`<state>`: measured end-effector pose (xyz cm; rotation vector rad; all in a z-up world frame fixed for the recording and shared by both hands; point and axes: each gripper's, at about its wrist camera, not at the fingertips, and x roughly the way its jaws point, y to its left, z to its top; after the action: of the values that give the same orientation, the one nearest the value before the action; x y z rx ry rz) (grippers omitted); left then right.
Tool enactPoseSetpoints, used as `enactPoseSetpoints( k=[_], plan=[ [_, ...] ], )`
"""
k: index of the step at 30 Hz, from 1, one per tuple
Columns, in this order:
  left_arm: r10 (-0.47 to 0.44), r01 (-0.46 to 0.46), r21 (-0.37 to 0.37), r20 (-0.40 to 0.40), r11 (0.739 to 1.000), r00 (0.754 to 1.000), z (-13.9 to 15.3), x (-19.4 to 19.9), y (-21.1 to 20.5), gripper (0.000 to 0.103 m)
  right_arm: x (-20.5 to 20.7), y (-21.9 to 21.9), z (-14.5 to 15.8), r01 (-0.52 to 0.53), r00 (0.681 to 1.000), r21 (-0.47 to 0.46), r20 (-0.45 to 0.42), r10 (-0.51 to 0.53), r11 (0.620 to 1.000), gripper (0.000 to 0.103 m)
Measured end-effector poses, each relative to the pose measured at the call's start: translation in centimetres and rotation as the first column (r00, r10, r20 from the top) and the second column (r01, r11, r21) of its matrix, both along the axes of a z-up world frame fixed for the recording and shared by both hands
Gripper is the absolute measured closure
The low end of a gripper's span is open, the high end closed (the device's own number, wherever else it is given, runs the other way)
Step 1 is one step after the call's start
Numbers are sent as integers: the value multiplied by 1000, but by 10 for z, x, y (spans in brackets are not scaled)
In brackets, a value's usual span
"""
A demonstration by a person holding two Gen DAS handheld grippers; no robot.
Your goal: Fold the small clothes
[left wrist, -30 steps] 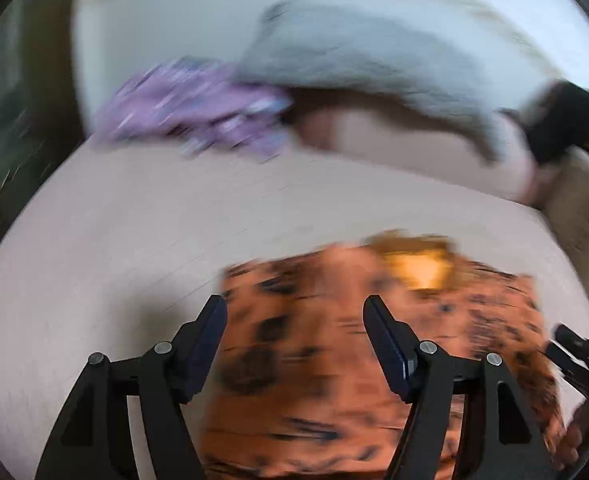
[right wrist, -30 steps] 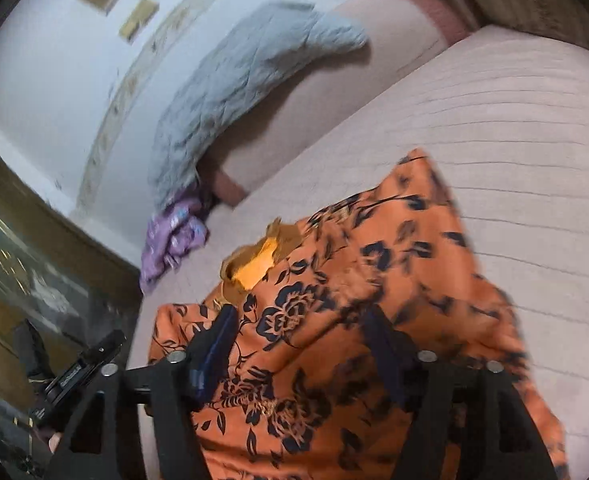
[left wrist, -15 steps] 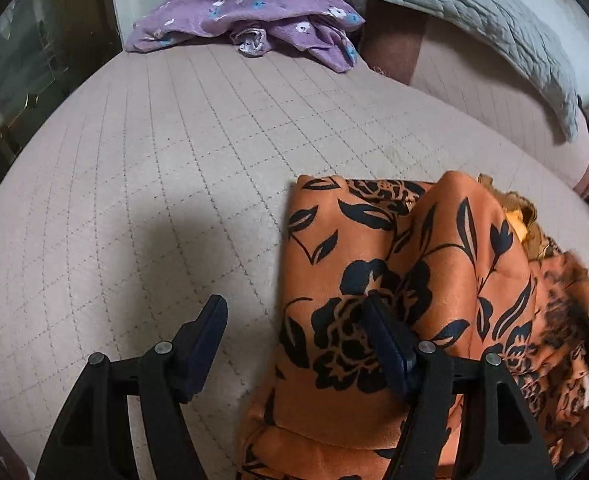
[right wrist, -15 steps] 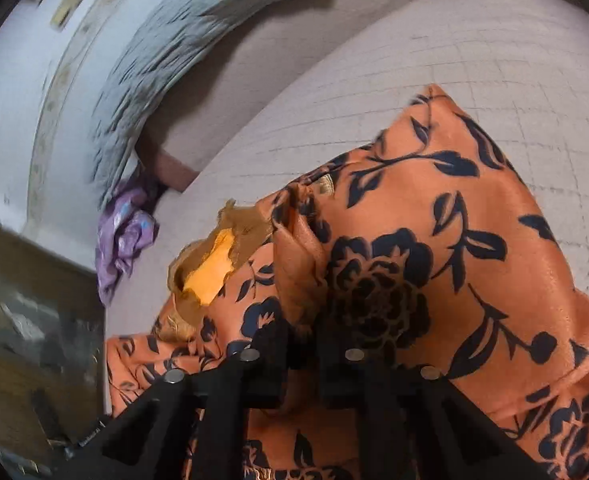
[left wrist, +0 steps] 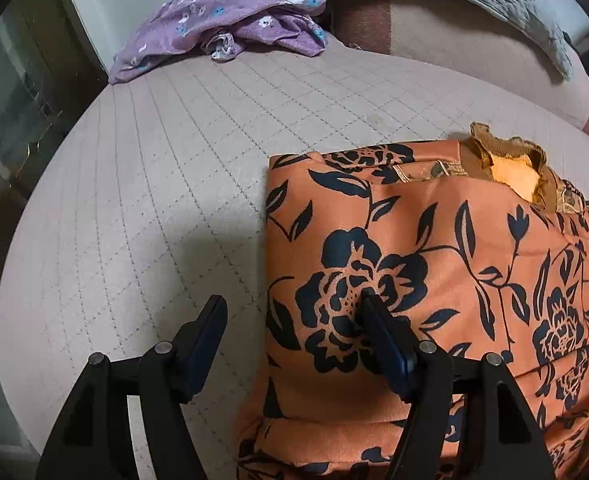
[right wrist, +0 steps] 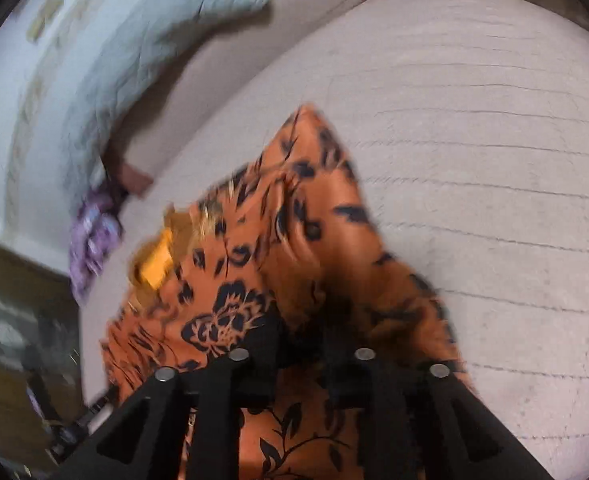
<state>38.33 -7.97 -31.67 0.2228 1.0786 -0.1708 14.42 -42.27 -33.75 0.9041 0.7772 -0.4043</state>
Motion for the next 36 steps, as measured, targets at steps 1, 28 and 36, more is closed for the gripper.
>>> enactPoseSetpoints(
  k=[1, 28, 36],
  plan=[
    [-1, 1, -6, 9, 1000, 1000, 3, -3, 0, 32, -4, -1, 6, 15, 1000, -36, 7, -15, 999, 77],
    [-44, 34, 105, 89, 994, 995, 6, -10, -25, 22, 140, 129, 8, -454, 877, -150, 95, 470, 878, 76],
    [-74, 46, 180, 156, 983, 985, -10, -18, -29, 5, 161, 130, -7, -433, 897, -96, 48, 439, 896, 77]
  ],
)
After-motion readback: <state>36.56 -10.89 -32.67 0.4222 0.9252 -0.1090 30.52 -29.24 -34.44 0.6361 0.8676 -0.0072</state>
